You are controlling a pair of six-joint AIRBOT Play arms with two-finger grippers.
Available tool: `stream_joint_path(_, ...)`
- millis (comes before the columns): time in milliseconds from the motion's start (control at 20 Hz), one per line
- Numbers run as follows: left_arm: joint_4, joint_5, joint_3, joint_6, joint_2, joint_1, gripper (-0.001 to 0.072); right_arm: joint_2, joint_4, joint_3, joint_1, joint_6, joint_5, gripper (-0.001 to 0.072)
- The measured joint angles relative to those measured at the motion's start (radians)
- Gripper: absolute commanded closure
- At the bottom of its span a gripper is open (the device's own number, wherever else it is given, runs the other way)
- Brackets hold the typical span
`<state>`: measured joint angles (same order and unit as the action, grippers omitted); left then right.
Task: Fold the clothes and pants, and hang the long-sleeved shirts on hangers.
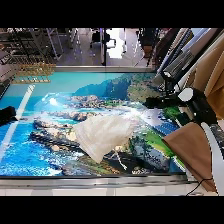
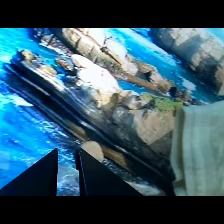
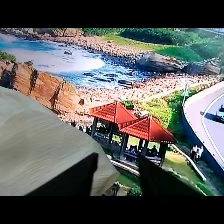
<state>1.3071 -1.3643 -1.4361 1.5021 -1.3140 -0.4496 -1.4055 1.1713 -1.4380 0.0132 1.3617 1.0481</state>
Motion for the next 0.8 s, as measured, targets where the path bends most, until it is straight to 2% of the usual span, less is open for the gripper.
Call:
stream_joint_path(250,-0.221,0.003,0.000,0.023,-0.127,0.013,0.0583,0.000,0.026,0.002,0.000,0.007,0.013,0.0181)
stream_joint_path(350,-0.291,-0.016,0.010,0.008,-0.174,0.029,0.0365,-0.003,0.033,0.003,0.000,0.007,0.017,0.0181)
stream_joint_path(550,-0.366,-0.058,0.102,-0.111,-0.178,0.133,0.0350,-0.007,0.037,0.012,0.000,0.007,0.031,0.0181)
stream_joint_path(650,-0.369,-0.053,0.198,-0.167,-0.119,0.235,0.0350,-0.008,0.037,0.033,0.000,0.007,0.036,0.0176)
stream_joint_path(700,-0.352,-0.029,0.259,-0.187,-0.075,0.303,0.0328,-0.008,0.037,0.049,0.000,0.011,0.038,0.0166)
stream_joint_path(750,-0.328,0.009,0.320,-0.197,-0.029,0.372,0.0135,-0.008,0.036,0.064,-0.001,0.018,0.042,0.0135)
stream_joint_path(800,-0.304,0.052,0.389,-0.197,0.022,0.449,0.0004,-0.008,0.034,0.083,-0.003,0.019,0.055,0.0080)
